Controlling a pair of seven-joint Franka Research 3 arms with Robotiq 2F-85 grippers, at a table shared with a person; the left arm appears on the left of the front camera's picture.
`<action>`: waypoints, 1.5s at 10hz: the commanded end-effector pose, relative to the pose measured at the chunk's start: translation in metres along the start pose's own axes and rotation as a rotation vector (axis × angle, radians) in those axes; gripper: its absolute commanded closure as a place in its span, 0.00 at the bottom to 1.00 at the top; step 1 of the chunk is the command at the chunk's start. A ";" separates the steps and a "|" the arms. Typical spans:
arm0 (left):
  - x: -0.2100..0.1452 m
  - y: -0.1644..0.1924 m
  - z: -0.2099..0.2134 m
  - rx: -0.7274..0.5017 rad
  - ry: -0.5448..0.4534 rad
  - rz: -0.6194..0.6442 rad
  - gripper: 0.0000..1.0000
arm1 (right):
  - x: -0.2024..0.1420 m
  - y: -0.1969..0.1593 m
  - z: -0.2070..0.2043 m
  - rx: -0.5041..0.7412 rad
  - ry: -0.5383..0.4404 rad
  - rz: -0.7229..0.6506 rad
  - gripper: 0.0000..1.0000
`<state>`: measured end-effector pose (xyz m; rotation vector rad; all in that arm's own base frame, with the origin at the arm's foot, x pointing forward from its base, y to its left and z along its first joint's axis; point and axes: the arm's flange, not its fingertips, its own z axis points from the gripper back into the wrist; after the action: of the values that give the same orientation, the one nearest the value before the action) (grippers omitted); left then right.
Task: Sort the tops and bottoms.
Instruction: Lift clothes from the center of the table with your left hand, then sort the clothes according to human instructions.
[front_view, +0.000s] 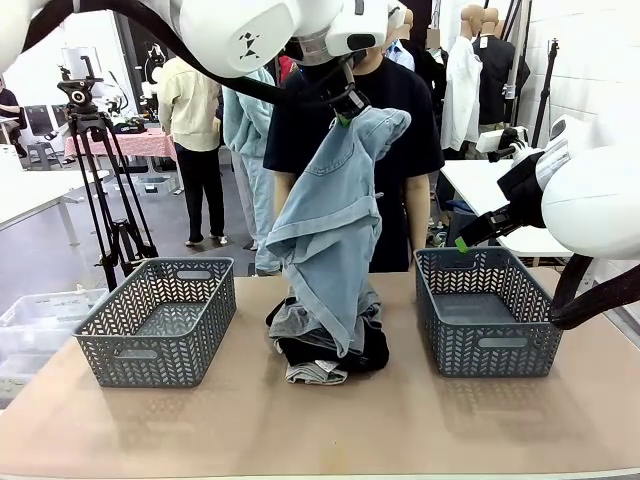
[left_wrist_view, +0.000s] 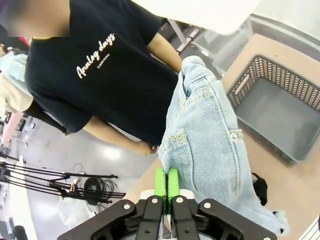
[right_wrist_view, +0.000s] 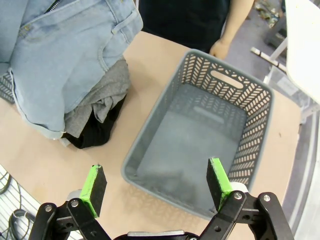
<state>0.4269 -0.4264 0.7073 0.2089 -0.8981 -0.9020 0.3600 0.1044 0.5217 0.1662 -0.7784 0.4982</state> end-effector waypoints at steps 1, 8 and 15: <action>0.000 0.005 0.007 0.008 -0.008 0.000 1.00 | 0.000 -0.001 -0.001 0.004 -0.008 0.000 0.00; 0.000 0.005 0.007 0.008 -0.008 0.000 1.00 | 0.000 -0.001 -0.001 0.004 -0.008 0.000 0.00; 0.000 0.005 0.007 0.008 -0.008 0.000 1.00 | 0.000 -0.001 -0.001 0.004 -0.008 0.000 0.00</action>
<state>0.4266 -0.4263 0.7078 0.2090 -0.8991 -0.9018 0.3600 0.1044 0.5217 0.1662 -0.7784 0.4982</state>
